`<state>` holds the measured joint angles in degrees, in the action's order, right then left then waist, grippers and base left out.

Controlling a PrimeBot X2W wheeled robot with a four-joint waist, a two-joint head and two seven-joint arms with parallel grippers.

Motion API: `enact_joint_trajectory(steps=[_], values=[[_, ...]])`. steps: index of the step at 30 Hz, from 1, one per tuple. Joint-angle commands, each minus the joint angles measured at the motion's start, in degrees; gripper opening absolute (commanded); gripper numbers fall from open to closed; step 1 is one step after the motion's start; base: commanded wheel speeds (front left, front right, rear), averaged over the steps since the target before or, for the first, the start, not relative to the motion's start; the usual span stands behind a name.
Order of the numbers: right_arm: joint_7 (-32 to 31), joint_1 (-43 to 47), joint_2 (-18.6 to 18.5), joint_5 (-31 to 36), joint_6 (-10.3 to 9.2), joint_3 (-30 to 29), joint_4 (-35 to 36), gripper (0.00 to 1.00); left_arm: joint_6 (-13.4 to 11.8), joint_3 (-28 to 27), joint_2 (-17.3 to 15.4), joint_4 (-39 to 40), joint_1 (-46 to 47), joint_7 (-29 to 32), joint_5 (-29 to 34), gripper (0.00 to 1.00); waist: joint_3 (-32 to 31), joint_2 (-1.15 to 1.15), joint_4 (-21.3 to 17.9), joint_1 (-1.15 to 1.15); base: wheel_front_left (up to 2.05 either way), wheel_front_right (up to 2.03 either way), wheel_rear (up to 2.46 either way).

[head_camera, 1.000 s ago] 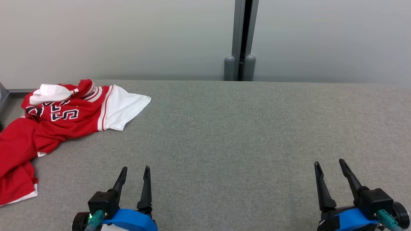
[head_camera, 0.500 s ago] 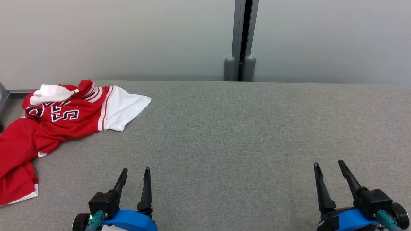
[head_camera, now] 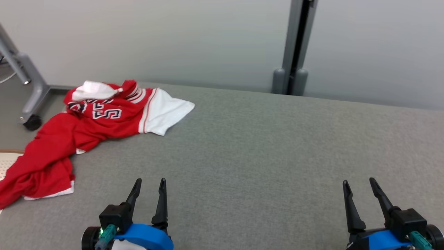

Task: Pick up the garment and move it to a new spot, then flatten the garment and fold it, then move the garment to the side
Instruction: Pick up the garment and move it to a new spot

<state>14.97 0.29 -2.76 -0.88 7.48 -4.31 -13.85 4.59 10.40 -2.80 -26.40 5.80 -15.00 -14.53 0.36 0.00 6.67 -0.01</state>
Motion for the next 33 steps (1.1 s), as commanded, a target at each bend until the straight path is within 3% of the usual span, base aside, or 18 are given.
enact_joint_trajectory(steps=[1,9,16,24,33], values=[[0.3,0.4,-0.2,-0.1,0.02,0.2,0.1,1.0,-0.1,0.3,-0.1,0.1,0.5,-0.3,0.2,1.0,0.9,0.0,2.5,0.01,0.0,0.0,0.0],[0.3,-0.5,-0.2,-0.7,0.02,1.6,-0.1,1.0,-0.3,0.0,-0.1,0.2,0.4,-0.3,0.6,1.0,0.7,0.0,12.0,0.01,0.0,0.0,0.0],[0.3,-0.7,-0.3,-0.8,0.02,2.6,-0.6,1.0,-0.1,-0.6,-0.1,0.1,0.1,-0.3,0.7,1.0,0.3,0.0,17.1,0.01,0.0,0.0,0.0],[0.3,-0.7,-0.3,-0.4,0.02,3.1,-0.6,1.0,-0.3,-1.0,-0.1,0.5,-0.4,-0.3,0.4,1.0,0.3,0.0,18.4,0.01,0.0,0.0,0.0],[0.3,-1.8,-0.3,1.3,0.02,1.9,1.1,1.0,0.0,-3.0,-0.1,5.8,2.1,-0.2,-2.3,1.0,4.4,0.0,16.1,0.01,0.0,0.0,0.0]])
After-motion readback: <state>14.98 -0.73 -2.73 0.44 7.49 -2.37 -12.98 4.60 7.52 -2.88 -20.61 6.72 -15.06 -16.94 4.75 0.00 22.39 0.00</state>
